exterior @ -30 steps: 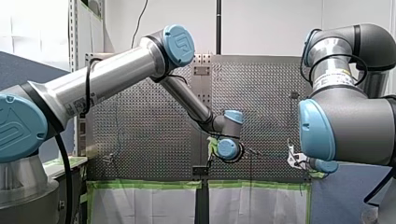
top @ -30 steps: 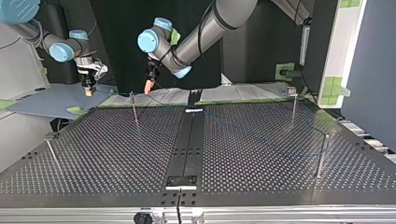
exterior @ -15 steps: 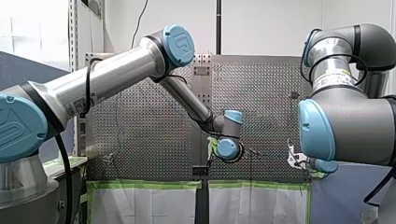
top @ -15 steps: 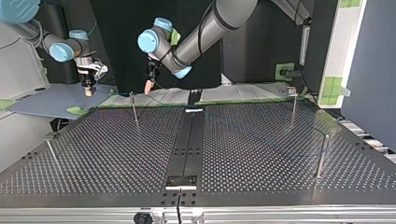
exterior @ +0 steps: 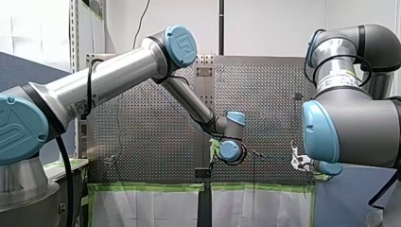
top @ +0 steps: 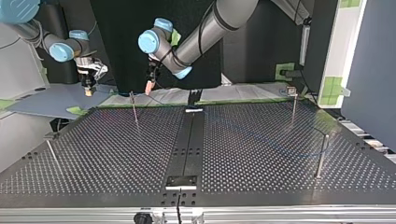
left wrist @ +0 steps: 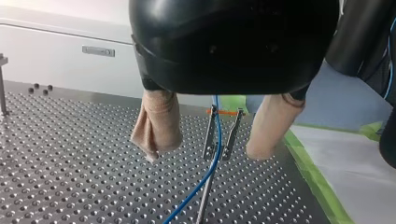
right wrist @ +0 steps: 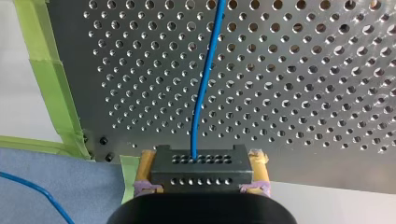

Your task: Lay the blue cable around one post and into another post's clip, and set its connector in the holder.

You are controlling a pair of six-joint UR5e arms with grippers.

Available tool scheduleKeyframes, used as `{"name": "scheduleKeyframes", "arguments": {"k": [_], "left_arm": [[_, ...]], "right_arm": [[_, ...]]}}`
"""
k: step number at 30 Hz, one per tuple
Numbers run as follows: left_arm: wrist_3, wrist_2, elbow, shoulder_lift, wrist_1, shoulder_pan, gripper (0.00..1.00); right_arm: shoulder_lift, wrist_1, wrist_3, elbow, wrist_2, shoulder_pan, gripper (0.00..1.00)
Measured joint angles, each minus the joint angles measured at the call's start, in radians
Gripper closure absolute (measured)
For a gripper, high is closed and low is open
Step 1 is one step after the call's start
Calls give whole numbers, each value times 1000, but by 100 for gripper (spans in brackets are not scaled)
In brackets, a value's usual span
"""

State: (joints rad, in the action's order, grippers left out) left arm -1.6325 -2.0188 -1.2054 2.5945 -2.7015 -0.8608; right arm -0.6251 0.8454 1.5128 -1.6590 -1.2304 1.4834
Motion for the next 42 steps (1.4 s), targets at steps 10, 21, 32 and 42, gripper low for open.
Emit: {"name": "scheduleKeyframes", "arguments": {"k": [10,21,32,42], "left_arm": [[-3,0,0,0,2,0,0],[-16,-55,-50,-54,44,1,0],[-95,-100,-151,-155,139,77,0],[-152,-163,-244,-247,104,104,0]], "right_arm": [[0,-3,-3,0,0,0,100],[0,-1,-1,0,0,0,100],[1,6,3,0,9,4,100],[1,6,16,0,11,8,100]]}}
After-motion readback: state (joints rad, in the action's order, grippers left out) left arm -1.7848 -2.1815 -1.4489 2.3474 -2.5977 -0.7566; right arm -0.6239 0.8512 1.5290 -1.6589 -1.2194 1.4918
